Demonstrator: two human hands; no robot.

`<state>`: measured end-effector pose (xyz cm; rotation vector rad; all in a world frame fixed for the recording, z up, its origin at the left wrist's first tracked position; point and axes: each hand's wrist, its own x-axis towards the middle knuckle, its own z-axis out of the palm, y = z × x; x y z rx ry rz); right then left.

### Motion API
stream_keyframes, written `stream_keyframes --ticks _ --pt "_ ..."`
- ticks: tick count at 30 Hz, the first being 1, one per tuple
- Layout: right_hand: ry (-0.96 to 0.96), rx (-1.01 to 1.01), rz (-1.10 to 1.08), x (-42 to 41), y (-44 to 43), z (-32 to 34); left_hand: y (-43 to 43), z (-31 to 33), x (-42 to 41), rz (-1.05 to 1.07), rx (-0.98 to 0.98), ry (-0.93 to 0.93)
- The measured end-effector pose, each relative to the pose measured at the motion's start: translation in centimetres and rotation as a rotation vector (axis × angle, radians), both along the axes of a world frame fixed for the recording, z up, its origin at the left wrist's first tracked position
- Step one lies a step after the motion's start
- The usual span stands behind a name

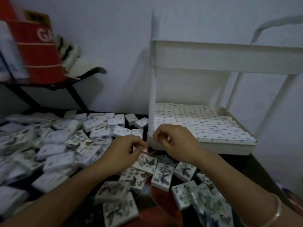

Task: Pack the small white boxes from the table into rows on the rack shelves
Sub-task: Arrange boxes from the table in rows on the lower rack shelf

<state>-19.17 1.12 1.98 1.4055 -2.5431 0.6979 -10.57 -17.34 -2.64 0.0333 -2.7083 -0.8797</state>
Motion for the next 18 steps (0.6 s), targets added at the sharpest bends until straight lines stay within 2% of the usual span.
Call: stream_keyframes --ticks 4,6,9,13,18 --pt "0.074 0.124 -0.017 0.5 -6.4 -1.8 -4.8 0.9 -0.1 0.156 -0.151 0.108" --pt "0.186 0.305 -0.020 -0.4 -9.4 -2.3 -7.0 1.1 -1.5 0.222 -0.270 0.085" --pt "0.309 0.605 -0.064 -2.0 -12.6 -2.0 -9.2 0.8 -4.2 0.176 -0.476 -0.024" --pt "0.202 0.814 -0.175 -3.7 -15.2 -1.9 -11.0 0.1 -6.7 0.066 -0.660 -0.119" --pt "0.054 0.947 -0.172 -5.1 -16.6 -1.6 -11.6 -0.4 -7.7 -0.006 -0.769 -0.040"
